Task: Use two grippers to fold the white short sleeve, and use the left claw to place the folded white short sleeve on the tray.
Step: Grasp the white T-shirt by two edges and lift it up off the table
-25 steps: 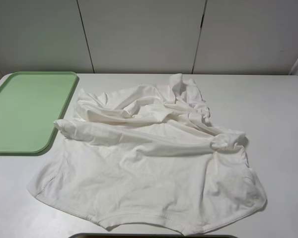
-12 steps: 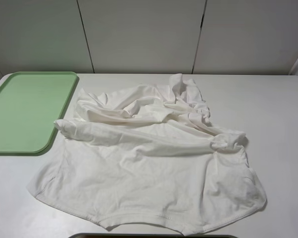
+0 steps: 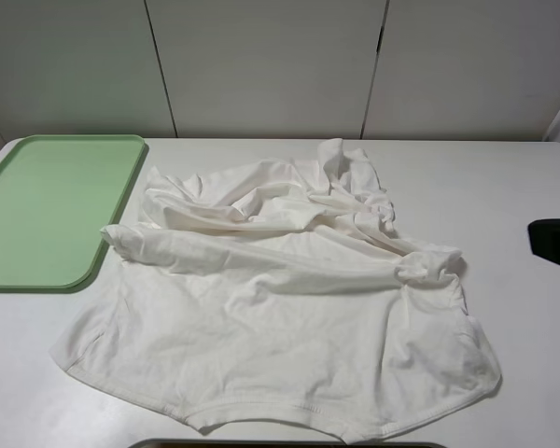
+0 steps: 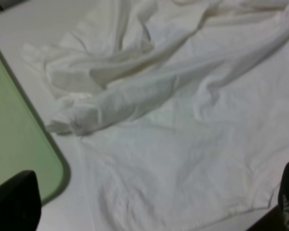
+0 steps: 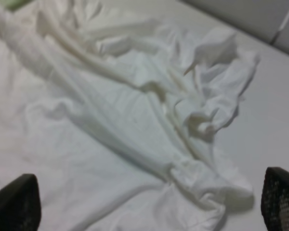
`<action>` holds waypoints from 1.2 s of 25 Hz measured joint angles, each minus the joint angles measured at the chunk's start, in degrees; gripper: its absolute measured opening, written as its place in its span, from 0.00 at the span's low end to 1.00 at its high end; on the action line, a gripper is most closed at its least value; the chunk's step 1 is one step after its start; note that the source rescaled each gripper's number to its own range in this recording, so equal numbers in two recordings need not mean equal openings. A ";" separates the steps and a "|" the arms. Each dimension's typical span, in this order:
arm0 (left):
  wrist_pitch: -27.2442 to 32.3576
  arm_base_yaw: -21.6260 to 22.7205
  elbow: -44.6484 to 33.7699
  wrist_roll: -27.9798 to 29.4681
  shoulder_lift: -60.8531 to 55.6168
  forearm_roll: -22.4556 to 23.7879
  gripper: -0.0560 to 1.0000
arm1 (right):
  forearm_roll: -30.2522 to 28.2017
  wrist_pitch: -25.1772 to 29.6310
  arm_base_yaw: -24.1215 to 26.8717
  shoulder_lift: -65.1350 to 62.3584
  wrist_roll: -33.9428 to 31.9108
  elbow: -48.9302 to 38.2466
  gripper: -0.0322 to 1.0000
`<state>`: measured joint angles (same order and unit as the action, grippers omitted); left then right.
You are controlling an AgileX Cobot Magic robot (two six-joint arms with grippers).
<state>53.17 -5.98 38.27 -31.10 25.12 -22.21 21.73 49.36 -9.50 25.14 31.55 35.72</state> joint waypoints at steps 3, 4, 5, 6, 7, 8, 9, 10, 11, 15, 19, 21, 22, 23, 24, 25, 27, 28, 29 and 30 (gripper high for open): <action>0.33 0.00 2.26 -1.56 7.83 -0.58 0.99 | 1.19 -0.60 -2.06 6.81 5.33 0.51 1.00; 0.39 0.00 2.90 -1.79 11.21 -0.65 0.99 | 1.26 -0.95 -2.39 9.17 6.52 0.51 1.00; 0.44 0.00 3.42 -2.01 13.55 -0.65 0.99 | 1.26 -0.95 -2.39 9.17 6.52 0.51 1.00; 0.44 0.00 3.85 -2.64 16.27 -0.81 0.98 | 1.26 -1.29 -2.53 10.37 6.85 0.51 1.00; 0.39 0.00 4.11 -3.75 19.30 -1.16 0.98 | 1.31 -1.85 -2.67 12.38 7.85 0.51 1.00; 0.33 0.00 4.25 -5.28 21.38 -1.78 0.98 | 1.37 -2.01 -2.67 12.79 8.23 0.51 1.00; 0.33 0.00 4.25 -5.28 21.38 -1.78 0.98 | 1.38 -2.30 -2.67 14.01 8.87 0.51 1.00; 0.28 0.00 4.39 -7.05 24.24 -2.97 0.98 | 1.38 -4.12 -2.67 19.98 12.46 0.51 1.00; 0.22 0.00 4.39 -8.57 26.20 -4.36 0.98 | 1.63 -6.48 -2.67 25.94 15.44 0.51 1.00; -0.11 0.00 4.39 -20.14 35.59 -15.14 0.97 | 2.07 -11.46 -2.67 34.73 16.86 0.51 1.00; -0.59 0.00 4.45 -24.03 39.86 -18.26 0.97 | 2.09 -13.61 -2.67 40.09 17.04 0.51 1.00; -0.72 0.00 4.50 -24.23 40.66 -18.40 0.97 | 2.01 -14.70 -2.67 43.37 17.65 0.51 1.00; -0.83 0.00 4.50 -24.28 40.84 -18.40 0.97 | 1.83 -15.22 -2.67 44.84 18.09 0.51 1.00; -0.98 0.00 4.50 -24.47 41.92 -18.40 0.97 | 1.71 -15.63 -2.67 46.20 18.97 0.51 1.00; -1.06 0.00 4.50 -24.52 42.74 -18.40 0.97 | 1.66 -16.19 -2.67 48.02 20.34 0.51 1.00; -1.23 0.00 4.50 -24.67 44.41 -18.40 0.96 | 1.66 -16.77 -2.67 49.00 21.49 0.51 1.00; -1.56 0.00 4.50 -24.87 44.85 -18.40 0.96 | 1.65 -17.49 -2.67 50.40 22.87 0.51 1.00; -1.77 0.00 4.50 -24.93 44.85 -18.40 0.96 | 1.65 -18.08 -2.67 51.27 23.60 0.51 1.00; -1.88 0.00 4.50 -25.13 44.85 -18.40 0.96 | 1.60 -18.66 -2.67 52.12 24.38 0.51 1.00; -2.02 0.00 4.50 -25.18 44.85 -18.40 0.96 | 1.60 -19.17 -2.67 53.14 25.33 0.53 1.00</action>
<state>51.15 -5.98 42.78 -56.28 69.97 -40.61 23.33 30.19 -12.17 78.28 56.88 36.25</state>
